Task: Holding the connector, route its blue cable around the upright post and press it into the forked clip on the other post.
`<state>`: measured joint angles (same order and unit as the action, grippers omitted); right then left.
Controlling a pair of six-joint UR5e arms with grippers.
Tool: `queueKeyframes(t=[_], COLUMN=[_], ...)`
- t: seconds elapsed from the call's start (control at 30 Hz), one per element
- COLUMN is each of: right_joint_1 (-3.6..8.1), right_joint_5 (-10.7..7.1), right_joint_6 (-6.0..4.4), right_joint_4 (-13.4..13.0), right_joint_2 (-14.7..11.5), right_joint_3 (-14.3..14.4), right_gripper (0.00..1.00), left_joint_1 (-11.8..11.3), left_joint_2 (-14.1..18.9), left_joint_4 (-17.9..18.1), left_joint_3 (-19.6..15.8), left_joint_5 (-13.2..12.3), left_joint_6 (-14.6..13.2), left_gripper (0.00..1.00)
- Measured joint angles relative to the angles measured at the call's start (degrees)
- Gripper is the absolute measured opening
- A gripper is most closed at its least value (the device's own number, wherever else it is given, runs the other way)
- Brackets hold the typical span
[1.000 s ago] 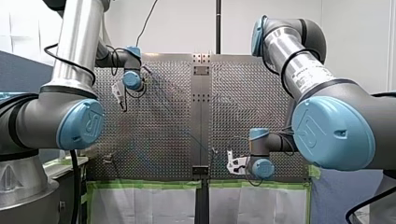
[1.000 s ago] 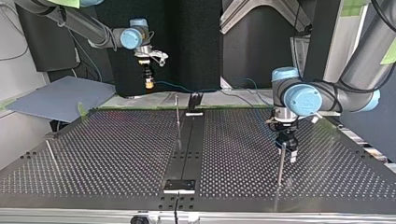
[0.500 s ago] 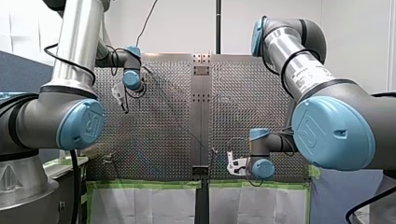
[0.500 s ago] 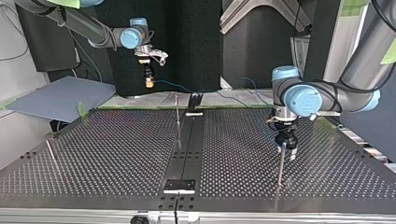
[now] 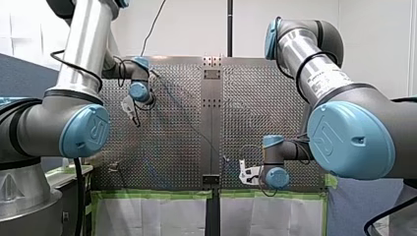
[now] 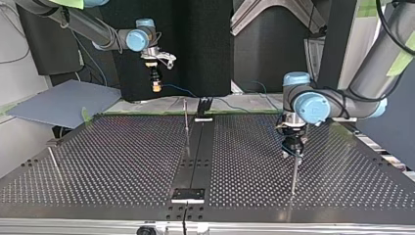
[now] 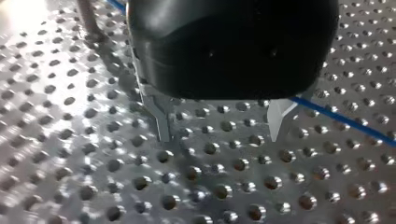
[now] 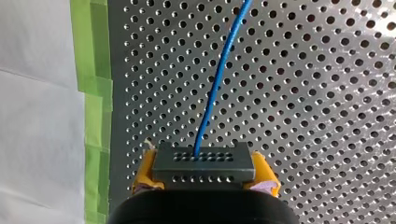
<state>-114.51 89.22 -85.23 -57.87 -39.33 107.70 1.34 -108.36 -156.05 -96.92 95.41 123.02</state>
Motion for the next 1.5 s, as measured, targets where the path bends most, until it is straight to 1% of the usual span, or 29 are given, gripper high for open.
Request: queueKeyframes(t=[0.17,0.4,0.57,0.8,1.2,1.27,1.5], right_joint_1=[0.01,-0.01,-0.03,-0.25,-0.47,-0.52,-0.62], right_joint_5=[0.07,0.09,0.09,0.1,0.09,0.09,0.09], right_joint_6=[0.08,0.24,0.37,0.4,0.48,0.49,0.49], right_joint_4=[0.0,0.0,0.1,0.1,0.3,0.3,0.3], right_joint_2=[0.0,0.0,0.0,0.0,0.0,0.0,0.0], right_joint_3=[0.0,0.0,0.0,0.0,0.0,0.0,0.0], right_gripper=[0.0,0.0,0.0,0.0,0.0,0.0,0.0], left_joint_1=[-0.4,-1.0,-1.7,-2.0,-2.7,-2.8,-3.3], left_joint_2=[-0.4,-0.5,-0.4,-0.4,-0.4,-0.4,-0.4], left_joint_4=[0.7,0.7,1.4,5.1,11.6,12.5,16.2], left_joint_3=[0.0,-0.1,-1.3,-4.8,-9.2,-9.8,-11.6], left_joint_5=[-1.1,-1.2,-1.4,-3.0,-6.6,-6.7,-5.0], left_joint_6=[2.3,5.5,7.7,11.6,18.3,19.2,22.8], left_gripper=[0.99,0.99,0.99,0.99,0.99,0.99,0.99])
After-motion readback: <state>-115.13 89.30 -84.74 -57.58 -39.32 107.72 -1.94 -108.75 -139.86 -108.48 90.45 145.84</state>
